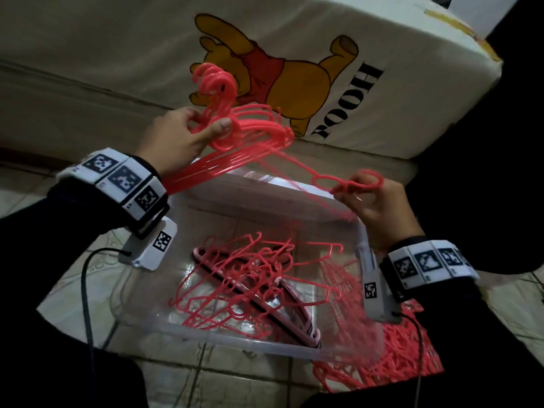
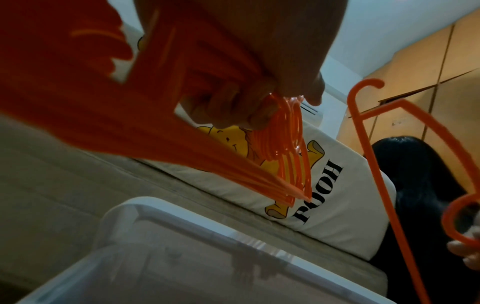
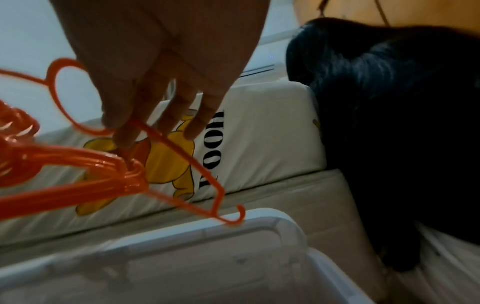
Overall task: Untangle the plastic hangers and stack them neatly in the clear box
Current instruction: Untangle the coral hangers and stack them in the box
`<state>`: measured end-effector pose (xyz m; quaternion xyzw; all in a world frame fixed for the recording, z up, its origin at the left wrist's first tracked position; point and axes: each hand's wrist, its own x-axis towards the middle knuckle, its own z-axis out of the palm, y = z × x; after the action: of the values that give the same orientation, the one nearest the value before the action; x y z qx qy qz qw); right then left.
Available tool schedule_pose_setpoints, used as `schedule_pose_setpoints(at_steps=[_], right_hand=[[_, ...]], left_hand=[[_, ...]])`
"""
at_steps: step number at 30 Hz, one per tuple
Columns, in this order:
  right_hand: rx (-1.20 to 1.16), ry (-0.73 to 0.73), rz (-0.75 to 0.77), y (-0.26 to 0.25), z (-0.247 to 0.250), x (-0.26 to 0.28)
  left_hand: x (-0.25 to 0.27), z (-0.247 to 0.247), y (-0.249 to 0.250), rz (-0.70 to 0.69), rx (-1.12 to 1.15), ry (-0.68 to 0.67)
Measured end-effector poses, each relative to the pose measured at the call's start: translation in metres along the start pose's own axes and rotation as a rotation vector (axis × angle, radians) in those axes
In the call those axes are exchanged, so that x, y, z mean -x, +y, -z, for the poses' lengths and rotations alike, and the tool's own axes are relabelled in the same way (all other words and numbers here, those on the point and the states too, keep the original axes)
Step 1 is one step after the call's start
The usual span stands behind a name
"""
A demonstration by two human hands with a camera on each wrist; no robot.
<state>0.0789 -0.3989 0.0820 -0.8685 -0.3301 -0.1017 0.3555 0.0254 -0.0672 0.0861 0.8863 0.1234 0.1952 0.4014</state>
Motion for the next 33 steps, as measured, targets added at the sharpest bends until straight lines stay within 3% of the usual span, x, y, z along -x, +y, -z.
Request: schedule_pose_setpoints(at_steps=[3,6,9,14,21,25,33], right_hand=[[-0.121,-0.111,-0.075,-0.008,-0.004,-0.001],[-0.056,-0.151,-0.01,-0.022,-0.018,0.0],[0.03,-0.102,0.083,-0.037,-0.035,-0.003],[0.066,-0.051,0.11,-0.051,-0.048,-0.008],[0.154,0.024,0.039,-0.049,-0.052,-0.013],[0.478,-0.141,0.124,-0.044,-0.05,-0.014],[0.439,-0.331,0.031,-0.034,-0.065,-0.019]], left_hand=[[0.003,-0.001,0.004,-0.035,-0.043,-0.026],[0.011,-0.008,0.009,-0.077,-0.072,-0.108],[0.024,-0.021,0.018,-0.128,-0.094,-0.204],[0.039,-0.041,0.029,-0.161,-0.116,-0.314],[0.041,-0.044,0.029,-0.112,-0.091,-0.39],[0.04,-0.043,0.029,-0.12,-0.087,-0.382],[0.048,-0.053,0.034,-0.159,-0.177,-0.437]])
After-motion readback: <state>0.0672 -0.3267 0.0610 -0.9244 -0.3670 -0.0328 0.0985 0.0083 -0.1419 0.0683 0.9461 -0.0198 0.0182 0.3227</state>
